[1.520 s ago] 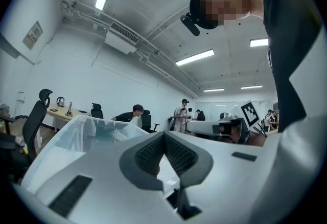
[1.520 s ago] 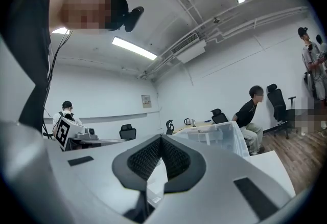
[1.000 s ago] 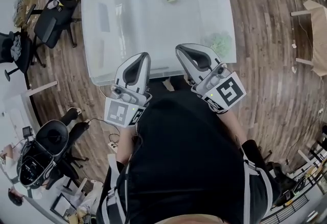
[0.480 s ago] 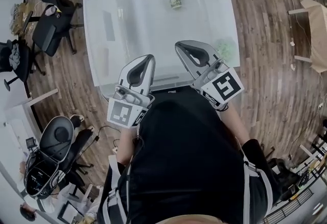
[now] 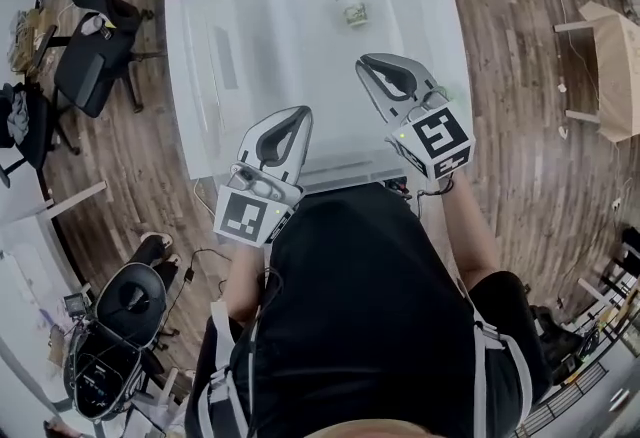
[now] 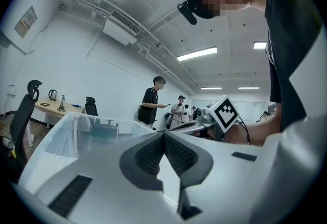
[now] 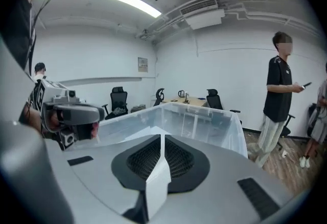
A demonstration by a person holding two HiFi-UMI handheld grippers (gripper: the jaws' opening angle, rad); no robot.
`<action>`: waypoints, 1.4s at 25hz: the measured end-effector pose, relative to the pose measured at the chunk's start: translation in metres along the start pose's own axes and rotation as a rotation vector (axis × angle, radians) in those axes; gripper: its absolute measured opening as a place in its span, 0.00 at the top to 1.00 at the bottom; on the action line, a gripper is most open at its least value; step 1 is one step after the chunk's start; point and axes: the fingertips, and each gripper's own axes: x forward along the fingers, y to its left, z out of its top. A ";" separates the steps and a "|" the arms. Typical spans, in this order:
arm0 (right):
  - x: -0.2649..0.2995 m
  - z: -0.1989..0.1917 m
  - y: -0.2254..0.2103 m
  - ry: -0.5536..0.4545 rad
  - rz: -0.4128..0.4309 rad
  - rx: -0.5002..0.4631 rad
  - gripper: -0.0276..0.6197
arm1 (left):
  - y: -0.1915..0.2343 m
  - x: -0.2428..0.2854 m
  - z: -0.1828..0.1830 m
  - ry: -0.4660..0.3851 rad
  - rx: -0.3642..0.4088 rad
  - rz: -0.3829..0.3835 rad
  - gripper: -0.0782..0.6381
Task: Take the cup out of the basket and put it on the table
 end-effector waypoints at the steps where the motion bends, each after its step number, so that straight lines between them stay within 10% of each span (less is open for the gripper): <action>1: 0.007 -0.002 -0.003 0.031 -0.004 -0.036 0.93 | 0.003 -0.001 0.000 0.000 -0.002 -0.003 0.87; 8: 0.060 -0.026 -0.021 0.210 -0.037 -0.178 0.76 | 0.017 -0.015 0.000 -0.024 -0.034 0.004 0.87; 35: 0.199 -0.173 -0.143 0.534 -0.436 0.183 0.54 | 0.050 -0.025 -0.017 0.054 -0.090 0.003 0.87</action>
